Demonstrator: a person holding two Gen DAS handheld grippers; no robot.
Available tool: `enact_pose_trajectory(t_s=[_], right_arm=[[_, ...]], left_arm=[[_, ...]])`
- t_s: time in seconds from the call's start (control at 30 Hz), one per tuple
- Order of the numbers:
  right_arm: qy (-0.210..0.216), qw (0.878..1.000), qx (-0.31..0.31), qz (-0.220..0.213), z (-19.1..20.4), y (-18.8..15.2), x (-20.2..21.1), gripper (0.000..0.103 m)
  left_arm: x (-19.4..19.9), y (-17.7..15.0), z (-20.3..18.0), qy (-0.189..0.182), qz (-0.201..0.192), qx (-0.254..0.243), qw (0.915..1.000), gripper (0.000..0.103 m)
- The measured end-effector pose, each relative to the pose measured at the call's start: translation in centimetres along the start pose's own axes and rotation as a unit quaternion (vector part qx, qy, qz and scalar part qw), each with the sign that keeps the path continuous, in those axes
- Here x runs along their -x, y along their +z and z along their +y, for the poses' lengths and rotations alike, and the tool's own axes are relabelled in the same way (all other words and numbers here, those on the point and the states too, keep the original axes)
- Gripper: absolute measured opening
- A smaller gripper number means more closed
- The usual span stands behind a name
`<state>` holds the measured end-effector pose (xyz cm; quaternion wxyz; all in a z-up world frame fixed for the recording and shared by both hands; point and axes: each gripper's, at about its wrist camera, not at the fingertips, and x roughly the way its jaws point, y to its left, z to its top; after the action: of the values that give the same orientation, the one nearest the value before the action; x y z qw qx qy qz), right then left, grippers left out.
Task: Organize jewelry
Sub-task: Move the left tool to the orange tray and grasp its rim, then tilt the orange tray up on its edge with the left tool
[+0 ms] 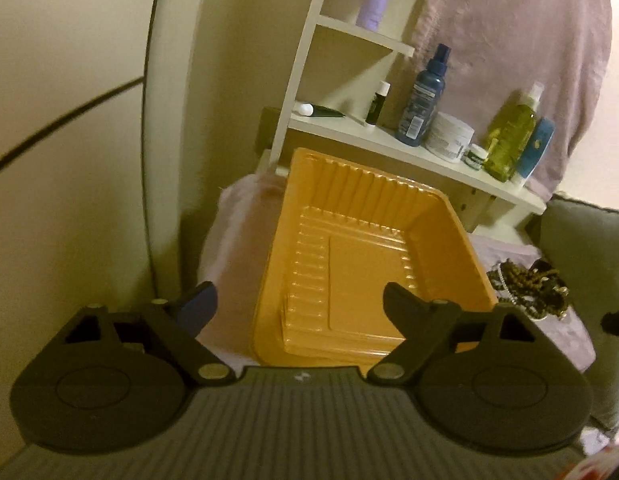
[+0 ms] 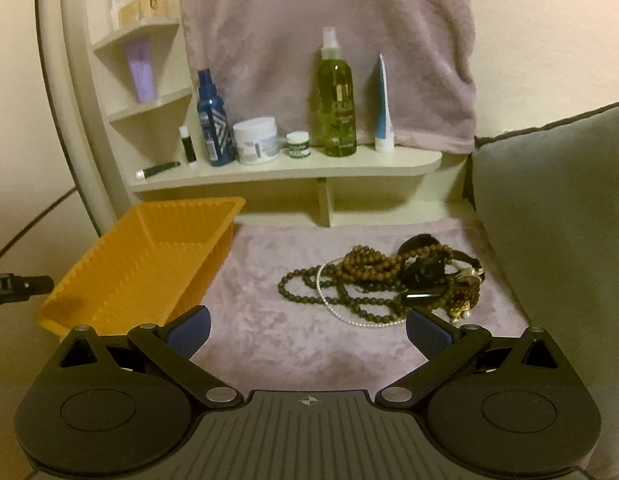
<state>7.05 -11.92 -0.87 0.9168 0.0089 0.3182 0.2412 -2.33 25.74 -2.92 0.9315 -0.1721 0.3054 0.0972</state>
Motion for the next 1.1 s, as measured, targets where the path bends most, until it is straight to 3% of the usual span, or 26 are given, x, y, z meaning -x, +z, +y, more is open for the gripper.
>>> enact_pose_trajectory(t_s=[0.3, 0.53, 1.1], right_arm=[[-0.012, 1.000, 0.006, 0.006, 0.9, 0.0, -1.8, 0.103], [-0.023, 1.000, 0.004, 0.015, 0.9, 0.2, -3.4, 0.103], [-0.022, 0.999, 0.000, 0.025, 0.6, 0.4, -4.9, 0.103]], left_arm=[[-3.1, -0.3, 1.5, -0.022, 0.024, 0.011, 0.9994, 0.071], [-4.6, -0.8, 1.3, -0.018, 0.037, 0.005, 0.9991, 0.053], [-5.6, -1.3, 0.1, -0.004, 0.050, 0.004, 0.9987, 0.031]])
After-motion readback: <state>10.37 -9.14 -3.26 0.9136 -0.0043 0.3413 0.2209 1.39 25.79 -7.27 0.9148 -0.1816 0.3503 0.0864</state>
